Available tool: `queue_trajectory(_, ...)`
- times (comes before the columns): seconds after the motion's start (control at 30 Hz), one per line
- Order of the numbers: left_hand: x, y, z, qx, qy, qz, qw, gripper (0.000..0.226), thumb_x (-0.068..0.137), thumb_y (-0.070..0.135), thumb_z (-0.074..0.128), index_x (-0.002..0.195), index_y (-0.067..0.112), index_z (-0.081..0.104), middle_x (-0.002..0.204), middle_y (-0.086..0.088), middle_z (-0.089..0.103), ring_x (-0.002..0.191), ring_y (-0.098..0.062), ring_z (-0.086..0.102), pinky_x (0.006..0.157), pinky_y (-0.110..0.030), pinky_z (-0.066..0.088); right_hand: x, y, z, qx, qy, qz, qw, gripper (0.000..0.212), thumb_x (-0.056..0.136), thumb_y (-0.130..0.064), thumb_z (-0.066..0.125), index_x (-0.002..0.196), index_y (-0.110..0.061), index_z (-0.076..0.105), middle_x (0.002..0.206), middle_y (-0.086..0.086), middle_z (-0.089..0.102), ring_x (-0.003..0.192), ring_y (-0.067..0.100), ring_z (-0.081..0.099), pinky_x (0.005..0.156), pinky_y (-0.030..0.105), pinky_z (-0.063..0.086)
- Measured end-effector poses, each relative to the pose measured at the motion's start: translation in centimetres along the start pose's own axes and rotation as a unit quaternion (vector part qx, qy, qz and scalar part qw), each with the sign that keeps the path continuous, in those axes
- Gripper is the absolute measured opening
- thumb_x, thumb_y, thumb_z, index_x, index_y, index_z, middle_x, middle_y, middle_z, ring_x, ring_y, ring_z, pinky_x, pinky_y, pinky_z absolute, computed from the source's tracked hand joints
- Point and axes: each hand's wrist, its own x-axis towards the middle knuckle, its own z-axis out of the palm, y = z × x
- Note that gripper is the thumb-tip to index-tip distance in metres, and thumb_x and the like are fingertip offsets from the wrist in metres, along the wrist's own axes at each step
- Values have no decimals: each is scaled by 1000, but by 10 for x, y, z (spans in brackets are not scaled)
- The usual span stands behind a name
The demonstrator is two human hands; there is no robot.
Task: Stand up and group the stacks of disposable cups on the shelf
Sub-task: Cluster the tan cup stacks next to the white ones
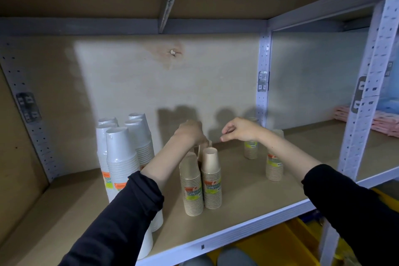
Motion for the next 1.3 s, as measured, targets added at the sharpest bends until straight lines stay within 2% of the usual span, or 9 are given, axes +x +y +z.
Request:
queue_trajectory(0.07, 6, 14, 1, -10, 18, 10, 1000, 47, 78, 27, 69, 121, 9, 60, 126, -11, 60, 117, -29, 57, 91, -31, 49, -2, 13, -16, -14, 26, 13, 999, 35, 77, -19, 73, 107, -1, 68, 112, 16, 69, 106, 26, 64, 87, 25, 47)
queue_trajectory(0.17, 19, 37, 5, -21, 36, 34, 999, 45, 81, 24, 66, 122, 8, 58, 128, -11, 58, 119, -28, 56, 94, -31, 48, -6, 36, -38, -19, 51, 34, 998, 33, 76, -13, 73, 106, 1, 68, 111, 18, 70, 93, 21, 64, 60, 4, 42)
queue_trajectory(0.3, 41, 67, 19, -21, 32, 56, 998, 45, 84, 24, 63, 125, 7, 54, 132, -12, 54, 122, -29, 53, 96, -31, 46, -6, 70, -62, -17, 78, 66, 995, 32, 74, -5, 73, 104, 3, 68, 108, 21, 70, 102, 31, 67, 67, 14, 47)
queue_trajectory(0.4, 62, 89, 32, -33, 23, 66, 997, 47, 85, 25, 63, 128, 7, 51, 135, -11, 51, 125, -29, 51, 97, -32, 45, -4, 95, -72, -24, 83, 83, 993, 35, 72, -6, 76, 104, 3, 67, 110, 18, 70, 103, 26, 65, 84, 20, 47)
queue_trajectory(0.8, 151, 144, 76, -49, 19, 80, 995, 53, 89, 22, 57, 132, -3, 39, 137, -18, 44, 128, -32, 45, 102, -35, 41, 11, 165, -66, 27, 42, 111, 993, 53, 68, -16, 81, 116, -1, 62, 101, 9, 63, 91, 13, 54, 87, 23, 44)
queue_trajectory(0.87, 162, 149, 85, -65, 12, 73, 995, 55, 89, 24, 56, 133, -4, 37, 137, -19, 42, 128, -32, 43, 103, -36, 40, 11, 170, -64, 44, 40, 106, 993, 55, 68, -15, 81, 117, -3, 61, 98, 7, 62, 90, 12, 54, 80, 17, 42)
queue_trajectory(0.97, 173, 155, 98, -97, 13, 65, 993, 55, 89, 23, 55, 132, -6, 37, 136, -20, 41, 127, -33, 43, 103, -35, 38, 11, 176, -62, 74, 52, 97, 991, 51, 67, -10, 81, 114, -4, 64, 93, 7, 63, 85, 10, 55, 57, 2, 39)
queue_trajectory(1.07, 181, 159, 106, -127, 32, 53, 990, 54, 90, 24, 55, 131, -5, 37, 135, -20, 40, 125, -33, 44, 103, -35, 36, 13, 181, -60, 104, 53, 96, 988, 47, 67, -9, 80, 111, -5, 65, 88, 3, 61, 73, 7, 55, 51, -5, 37)
queue_trajectory(1.3, 188, 158, 108, -227, 44, 3, 973, 45, 86, 23, 55, 123, -4, 52, 129, -20, 45, 119, -36, 49, 97, -36, 41, 16, 188, -49, 174, 43, 83, 980, 37, 66, -3, 78, 99, -14, 65, 90, 2, 65, 84, 14, 59, 82, 26, 47)
